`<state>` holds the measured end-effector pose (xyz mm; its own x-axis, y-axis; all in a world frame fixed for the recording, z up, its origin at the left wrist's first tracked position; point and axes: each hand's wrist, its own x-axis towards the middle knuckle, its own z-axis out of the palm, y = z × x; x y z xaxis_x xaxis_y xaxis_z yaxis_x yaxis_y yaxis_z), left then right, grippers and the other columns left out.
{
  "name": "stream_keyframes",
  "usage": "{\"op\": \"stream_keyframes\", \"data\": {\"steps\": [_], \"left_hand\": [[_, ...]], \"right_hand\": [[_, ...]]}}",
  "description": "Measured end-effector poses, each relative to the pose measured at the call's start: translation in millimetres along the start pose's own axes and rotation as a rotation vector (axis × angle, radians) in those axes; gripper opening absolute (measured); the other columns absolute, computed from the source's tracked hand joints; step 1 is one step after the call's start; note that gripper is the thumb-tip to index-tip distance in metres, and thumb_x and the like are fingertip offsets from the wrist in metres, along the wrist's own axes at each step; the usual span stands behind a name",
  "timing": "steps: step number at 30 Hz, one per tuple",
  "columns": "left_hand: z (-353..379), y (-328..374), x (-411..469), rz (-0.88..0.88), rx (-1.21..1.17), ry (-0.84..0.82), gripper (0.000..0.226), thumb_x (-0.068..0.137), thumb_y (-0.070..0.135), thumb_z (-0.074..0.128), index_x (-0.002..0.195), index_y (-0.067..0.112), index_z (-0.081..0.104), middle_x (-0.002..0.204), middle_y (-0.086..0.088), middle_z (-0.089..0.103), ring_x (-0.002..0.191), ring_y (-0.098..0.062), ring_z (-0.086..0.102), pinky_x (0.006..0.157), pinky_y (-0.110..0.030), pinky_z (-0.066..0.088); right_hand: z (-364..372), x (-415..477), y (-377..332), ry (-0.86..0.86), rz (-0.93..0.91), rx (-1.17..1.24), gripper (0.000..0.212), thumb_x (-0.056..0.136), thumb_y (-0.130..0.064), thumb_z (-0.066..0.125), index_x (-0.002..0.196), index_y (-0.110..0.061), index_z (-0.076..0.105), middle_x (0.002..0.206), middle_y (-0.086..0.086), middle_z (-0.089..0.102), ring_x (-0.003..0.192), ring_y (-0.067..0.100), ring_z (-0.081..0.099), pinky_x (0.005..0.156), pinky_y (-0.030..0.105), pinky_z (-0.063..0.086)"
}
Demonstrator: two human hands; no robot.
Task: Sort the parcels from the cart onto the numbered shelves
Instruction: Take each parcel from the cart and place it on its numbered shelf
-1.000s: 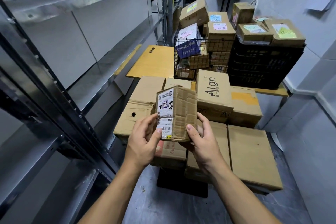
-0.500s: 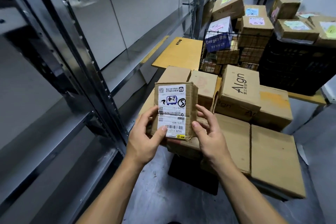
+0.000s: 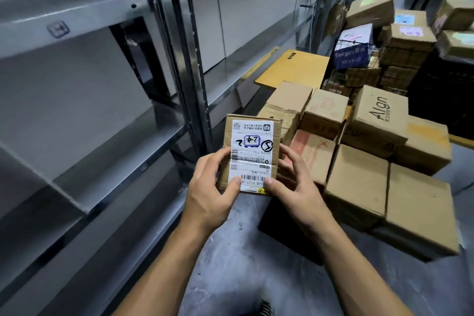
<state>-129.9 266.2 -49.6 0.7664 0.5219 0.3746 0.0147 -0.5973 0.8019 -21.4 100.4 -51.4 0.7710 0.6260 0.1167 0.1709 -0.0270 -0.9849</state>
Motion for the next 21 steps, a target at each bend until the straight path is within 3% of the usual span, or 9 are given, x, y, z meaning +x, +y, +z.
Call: {"op": "stream_keyframes", "data": {"steps": [4,8,10,12,15,18,21], "left_hand": [[-27,-5,-47,-0.017,0.035,0.011,0.056,0.08,0.026,0.068,0.134,0.028,0.052,0.123,0.011,0.052,0.112,0.001,0.052,0.092,-0.008,0.038],[-42,-7,-87,-0.039,0.043,0.006,0.056,0.083,0.02,0.07,0.135,0.028,0.051,0.126,0.012,0.05,0.114,0.001,0.05,0.093,-0.007,0.037],[-48,-4,-102,-0.044,0.042,0.012,0.056,0.083,0.02,0.069,0.136,0.029,0.05,0.126,0.014,0.05,0.114,0.003,0.05,0.092,-0.005,0.036],[-55,1,-112,-0.048,0.046,0.02,0.056,0.083,0.025,0.067,0.136,0.033,0.049,0.126,0.017,0.049,0.114,0.001,0.051,0.091,-0.008,0.039],[-65,8,-122,-0.044,0.078,0.028,0.057,0.083,0.028,0.064,0.136,0.036,0.047,0.127,0.016,0.048,0.114,0.0,0.051,0.093,-0.012,0.041],[-75,18,-135,-0.033,0.155,0.044,0.057,0.083,0.032,0.061,0.137,0.035,0.046,0.127,0.014,0.048,0.116,0.004,0.047,0.093,-0.002,0.031],[-85,32,-152,-0.044,0.218,0.079,0.056,0.082,0.036,0.06,0.137,0.034,0.046,0.128,0.013,0.048,0.117,0.001,0.046,0.094,0.0,0.027]], "right_hand": [[31,-42,2,-0.048,0.001,-0.005,0.081,0.079,-0.024,0.077,0.145,-0.045,0.035,0.141,-0.012,0.053,0.128,-0.008,0.05,0.105,0.024,0.046],[49,-75,6,-0.094,0.004,-0.001,0.084,0.082,-0.018,0.079,0.147,-0.043,0.031,0.145,-0.01,0.05,0.127,-0.011,0.049,0.097,0.01,0.045],[55,-88,5,-0.089,0.009,-0.013,0.086,0.079,-0.027,0.08,0.147,-0.045,0.03,0.145,-0.011,0.05,0.126,-0.013,0.048,0.095,0.009,0.045],[59,-98,0,-0.087,0.012,-0.022,0.088,0.075,-0.036,0.08,0.145,-0.049,0.029,0.145,-0.01,0.051,0.125,-0.011,0.05,0.098,0.016,0.048],[63,-107,-4,-0.101,-0.005,-0.006,0.086,0.08,-0.024,0.081,0.145,-0.048,0.03,0.144,-0.006,0.052,0.125,-0.002,0.055,0.103,0.029,0.049],[66,-114,-8,-0.126,-0.044,0.015,0.083,0.085,-0.006,0.077,0.145,-0.04,0.032,0.143,-0.002,0.052,0.12,-0.01,0.054,0.093,0.013,0.049],[63,-124,-13,-0.164,-0.066,0.044,0.079,0.085,0.0,0.074,0.144,-0.032,0.034,0.141,0.001,0.052,0.117,-0.009,0.057,0.087,0.009,0.048]]}}
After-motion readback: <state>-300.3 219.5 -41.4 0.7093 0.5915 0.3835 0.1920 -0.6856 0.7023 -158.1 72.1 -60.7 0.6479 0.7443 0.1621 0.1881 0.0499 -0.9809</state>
